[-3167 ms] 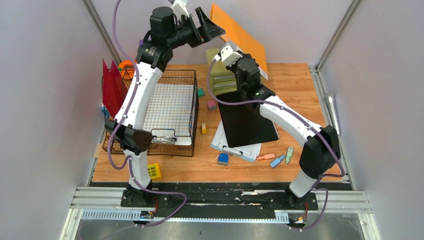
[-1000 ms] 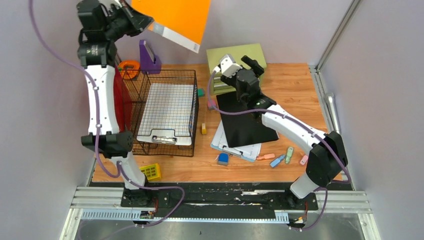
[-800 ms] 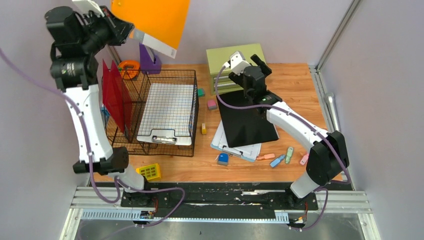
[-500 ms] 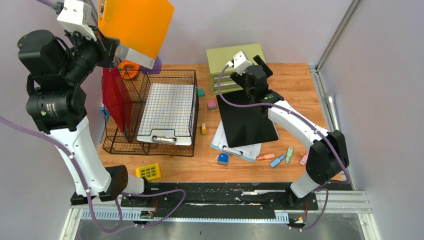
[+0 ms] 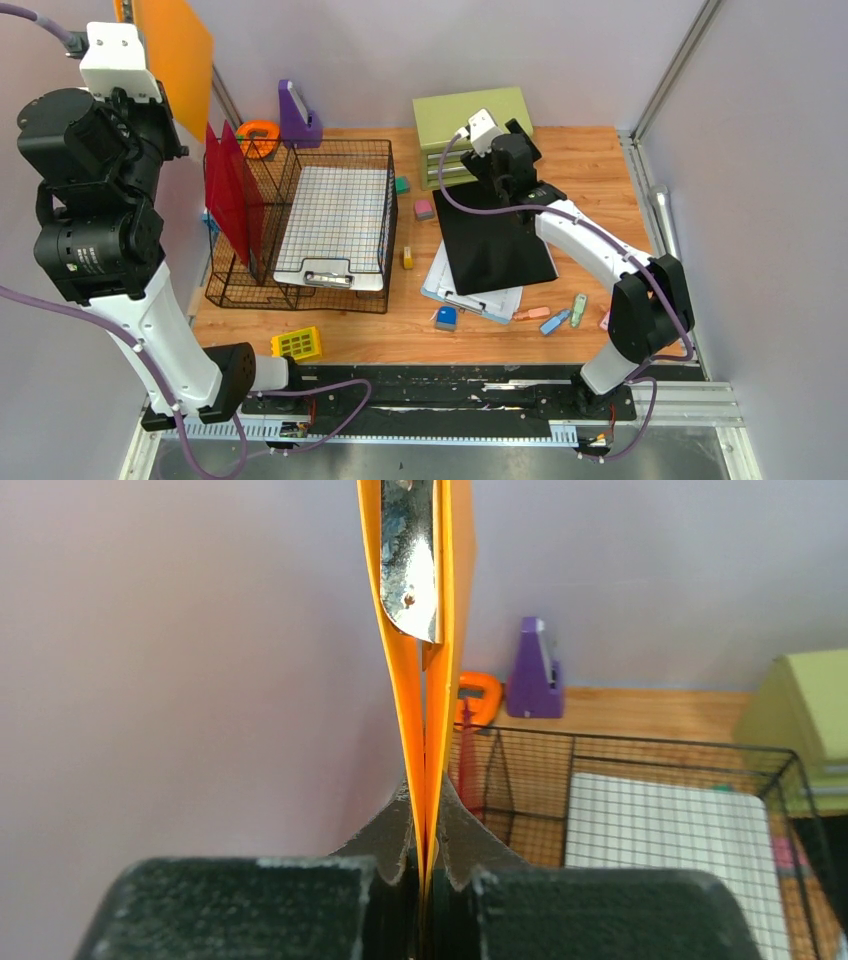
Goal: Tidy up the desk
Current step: Place the folder in the storage box.
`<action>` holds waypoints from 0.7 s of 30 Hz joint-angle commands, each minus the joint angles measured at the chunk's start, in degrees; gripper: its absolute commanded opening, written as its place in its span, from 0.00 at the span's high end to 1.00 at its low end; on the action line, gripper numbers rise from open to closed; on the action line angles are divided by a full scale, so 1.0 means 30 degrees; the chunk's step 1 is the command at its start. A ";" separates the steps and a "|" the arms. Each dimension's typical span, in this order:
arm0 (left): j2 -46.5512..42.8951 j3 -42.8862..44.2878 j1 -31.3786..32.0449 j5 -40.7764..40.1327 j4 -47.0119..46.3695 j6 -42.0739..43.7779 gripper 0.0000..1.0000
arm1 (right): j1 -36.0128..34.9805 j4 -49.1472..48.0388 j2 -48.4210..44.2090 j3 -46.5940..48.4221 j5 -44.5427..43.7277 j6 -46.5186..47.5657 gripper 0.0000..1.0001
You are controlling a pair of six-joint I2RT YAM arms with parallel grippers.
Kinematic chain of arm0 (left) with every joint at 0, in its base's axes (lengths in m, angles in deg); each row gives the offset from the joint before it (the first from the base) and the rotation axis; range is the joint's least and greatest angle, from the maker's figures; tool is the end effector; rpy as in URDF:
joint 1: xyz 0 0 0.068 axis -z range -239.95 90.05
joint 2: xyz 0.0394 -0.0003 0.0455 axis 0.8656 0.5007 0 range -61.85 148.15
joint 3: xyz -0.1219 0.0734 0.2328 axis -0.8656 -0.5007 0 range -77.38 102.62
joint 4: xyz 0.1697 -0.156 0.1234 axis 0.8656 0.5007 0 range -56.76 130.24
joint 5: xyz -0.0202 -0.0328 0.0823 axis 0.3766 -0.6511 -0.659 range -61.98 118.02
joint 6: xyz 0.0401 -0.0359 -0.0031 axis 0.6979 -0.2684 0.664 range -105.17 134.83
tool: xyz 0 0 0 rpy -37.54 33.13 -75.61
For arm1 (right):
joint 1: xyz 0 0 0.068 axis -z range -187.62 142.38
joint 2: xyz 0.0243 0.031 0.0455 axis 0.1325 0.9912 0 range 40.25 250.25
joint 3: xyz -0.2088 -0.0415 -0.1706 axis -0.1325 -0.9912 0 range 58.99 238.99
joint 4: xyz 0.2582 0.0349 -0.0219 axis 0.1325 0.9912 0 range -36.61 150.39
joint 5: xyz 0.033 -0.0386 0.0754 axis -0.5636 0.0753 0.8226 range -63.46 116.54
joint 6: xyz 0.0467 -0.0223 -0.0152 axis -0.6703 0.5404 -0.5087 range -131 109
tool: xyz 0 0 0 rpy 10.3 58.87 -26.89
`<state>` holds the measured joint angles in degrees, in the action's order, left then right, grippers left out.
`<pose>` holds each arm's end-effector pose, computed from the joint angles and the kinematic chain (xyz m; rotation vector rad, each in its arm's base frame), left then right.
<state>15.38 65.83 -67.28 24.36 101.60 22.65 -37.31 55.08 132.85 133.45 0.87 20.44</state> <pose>0.1147 0.0171 0.6147 -0.0426 1.6175 0.2556 0.3405 0.1765 0.3220 -0.6979 1.7741 -0.4489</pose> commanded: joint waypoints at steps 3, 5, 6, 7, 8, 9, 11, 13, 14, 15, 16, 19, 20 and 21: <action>0.0387 0.1833 -0.0105 -0.4176 -0.1958 0.1663 1.00 | 0.0107 0.0278 -0.0019 -0.0322 0.0989 -0.0822 0.20; 0.0455 0.1820 -0.0105 -0.4753 -0.2029 0.2074 1.00 | 0.0127 0.0409 -0.0071 -0.0355 0.1120 -0.0895 0.20; 0.0480 0.1719 -0.0119 -0.4916 -0.2053 0.2181 1.00 | 0.0129 0.0443 -0.0085 -0.0356 0.1156 -0.0951 0.20; 0.0485 0.1643 -0.0112 -0.5096 -0.2063 0.2371 1.00 | 0.0136 0.0506 -0.0080 -0.0381 0.1223 -0.0962 0.20; 0.0481 0.1381 -0.0106 -0.5175 -0.2048 0.2432 1.00 | 0.0167 0.0518 -0.0083 -0.0385 0.1272 -0.0985 0.20; 0.0456 0.1045 -0.0120 -0.5257 -0.2023 0.2478 1.00 | 0.0170 0.0541 -0.0087 -0.0385 0.1315 -0.1032 0.20; 0.0372 0.0411 -0.0121 -0.5280 -0.2030 0.2440 1.00 | 0.0192 0.0626 -0.0078 -0.0385 0.1363 -0.1074 0.20; 0.0160 -0.0485 -0.0107 -0.5133 -0.2181 0.2314 1.00 | 0.0200 0.0690 -0.0050 -0.0400 0.1428 -0.1104 0.20; 0.0055 -0.0836 -0.0127 -0.5032 -0.2259 0.2177 1.00 | 0.0219 0.0717 -0.0035 -0.0412 0.1411 -0.1105 0.20; -0.0156 -0.1450 -0.0132 -0.4796 -0.2361 0.2072 1.00 | 0.0206 0.0723 -0.0037 -0.0414 0.1438 -0.1105 0.20; -0.0235 -0.1685 -0.0133 -0.4674 -0.2364 0.1919 1.00 | 0.0227 0.0739 -0.0019 -0.0440 0.1438 -0.1087 0.20; -0.0526 -0.2373 -0.0134 -0.3955 -0.1806 0.1584 1.00 | 0.0327 0.0796 0.0090 -0.0401 0.1460 -0.1059 0.20; -0.0682 -0.2512 -0.0134 -0.3858 -0.1676 0.1482 1.00 | 0.0344 0.0829 0.0136 -0.0365 0.1426 -0.1052 0.20; -0.0806 -0.3034 -0.0134 -0.3785 -0.1585 0.1446 1.00 | 0.0412 0.0880 0.0175 -0.0309 0.1429 -0.1051 0.20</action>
<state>15.93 58.18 -67.44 11.11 100.09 27.78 -36.74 57.47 132.87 132.03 4.63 18.39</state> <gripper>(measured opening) 0.017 0.804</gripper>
